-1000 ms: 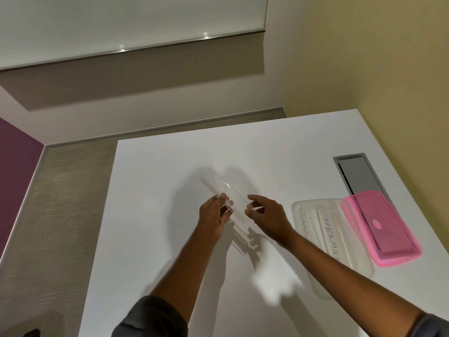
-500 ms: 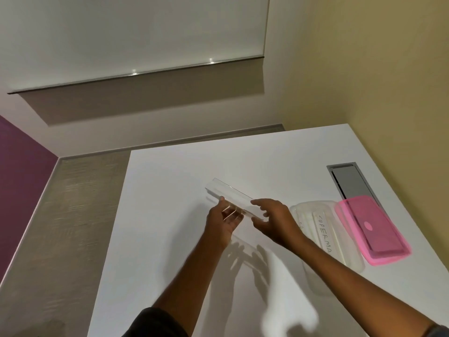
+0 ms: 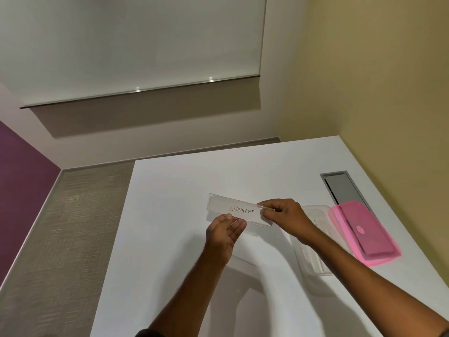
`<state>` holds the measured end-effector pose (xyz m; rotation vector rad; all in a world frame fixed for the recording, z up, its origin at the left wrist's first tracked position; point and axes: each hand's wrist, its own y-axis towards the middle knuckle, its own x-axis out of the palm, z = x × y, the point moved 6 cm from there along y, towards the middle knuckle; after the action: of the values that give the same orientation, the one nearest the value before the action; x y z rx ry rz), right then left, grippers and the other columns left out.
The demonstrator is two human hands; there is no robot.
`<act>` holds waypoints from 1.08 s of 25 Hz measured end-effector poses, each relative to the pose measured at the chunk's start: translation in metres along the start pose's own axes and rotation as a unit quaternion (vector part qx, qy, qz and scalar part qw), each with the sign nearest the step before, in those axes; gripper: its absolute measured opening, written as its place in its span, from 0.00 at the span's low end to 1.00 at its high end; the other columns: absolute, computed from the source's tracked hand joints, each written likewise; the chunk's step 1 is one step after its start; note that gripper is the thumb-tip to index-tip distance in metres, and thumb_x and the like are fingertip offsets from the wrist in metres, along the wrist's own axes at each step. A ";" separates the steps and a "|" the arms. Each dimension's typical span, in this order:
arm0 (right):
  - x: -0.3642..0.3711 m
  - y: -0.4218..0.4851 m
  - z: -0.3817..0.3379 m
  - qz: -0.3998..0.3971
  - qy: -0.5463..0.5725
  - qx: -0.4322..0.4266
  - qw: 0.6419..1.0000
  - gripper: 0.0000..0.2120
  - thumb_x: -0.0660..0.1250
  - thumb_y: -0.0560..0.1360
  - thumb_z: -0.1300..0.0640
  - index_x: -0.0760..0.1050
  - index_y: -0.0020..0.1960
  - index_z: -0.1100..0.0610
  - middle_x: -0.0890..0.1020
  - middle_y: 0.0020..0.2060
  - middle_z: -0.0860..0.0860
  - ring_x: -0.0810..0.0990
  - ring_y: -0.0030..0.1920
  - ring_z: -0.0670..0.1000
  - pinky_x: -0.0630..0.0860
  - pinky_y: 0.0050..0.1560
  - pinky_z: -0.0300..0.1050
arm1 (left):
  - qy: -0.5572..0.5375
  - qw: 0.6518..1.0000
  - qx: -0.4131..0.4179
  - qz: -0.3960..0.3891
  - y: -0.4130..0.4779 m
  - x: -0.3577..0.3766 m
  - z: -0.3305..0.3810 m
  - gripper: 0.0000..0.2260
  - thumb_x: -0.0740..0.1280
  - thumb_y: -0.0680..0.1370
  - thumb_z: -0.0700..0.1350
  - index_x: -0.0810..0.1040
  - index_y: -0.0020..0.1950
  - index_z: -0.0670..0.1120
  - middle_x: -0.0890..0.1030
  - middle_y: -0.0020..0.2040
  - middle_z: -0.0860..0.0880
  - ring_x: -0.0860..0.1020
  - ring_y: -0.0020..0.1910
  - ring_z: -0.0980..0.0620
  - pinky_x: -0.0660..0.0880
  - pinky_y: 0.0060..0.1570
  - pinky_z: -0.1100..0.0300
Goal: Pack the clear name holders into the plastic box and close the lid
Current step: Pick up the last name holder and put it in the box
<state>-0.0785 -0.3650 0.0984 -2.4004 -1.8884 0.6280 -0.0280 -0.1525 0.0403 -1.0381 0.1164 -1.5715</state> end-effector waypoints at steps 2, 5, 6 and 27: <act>-0.003 -0.004 0.002 -0.010 0.033 0.010 0.999 0.12 0.73 0.78 0.56 0.90 0.58 0.47 0.91 0.52 0.45 0.88 0.59 0.53 0.83 0.64 0.52 | 0.002 1.000 0.008 -0.002 -0.006 0.004 0.000 0.09 0.65 0.87 0.36 0.78 0.65 0.34 0.85 0.63 0.31 0.89 0.54 0.38 0.89 0.50 0.50; -0.011 -0.008 0.007 -0.020 0.099 0.014 0.995 0.10 0.76 0.79 0.56 0.90 0.59 0.49 0.91 0.54 0.51 0.88 0.61 0.57 0.82 0.67 0.55 | -0.001 1.000 0.023 0.001 -0.012 0.010 0.000 0.08 0.66 0.86 0.36 0.78 0.63 0.33 0.85 0.63 0.31 0.90 0.52 0.39 0.89 0.50 0.51; -0.015 -0.010 0.009 -0.020 0.122 0.018 0.992 0.10 0.77 0.79 0.55 0.90 0.60 0.50 0.91 0.55 0.51 0.88 0.62 0.56 0.83 0.68 0.54 | -0.001 1.000 0.025 -0.002 -0.013 0.013 -0.001 0.07 0.66 0.86 0.35 0.78 0.62 0.33 0.85 0.62 0.32 0.90 0.52 0.39 0.89 0.50 0.50; -0.131 -0.029 0.085 -0.132 0.064 0.158 0.977 0.21 0.81 0.75 0.60 0.85 0.66 0.48 0.91 0.54 0.54 0.89 0.53 0.51 0.82 0.55 0.46 | 0.237 0.969 -0.030 -0.060 -0.002 0.118 -0.102 0.09 0.66 0.86 0.39 0.85 0.61 0.40 0.91 0.52 0.41 0.90 0.53 0.42 0.88 0.55 0.47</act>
<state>-0.1571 -0.4997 0.0663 -1.9111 -1.8465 0.6753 -0.0867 -0.2972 0.0439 -0.7055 0.4370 -1.9141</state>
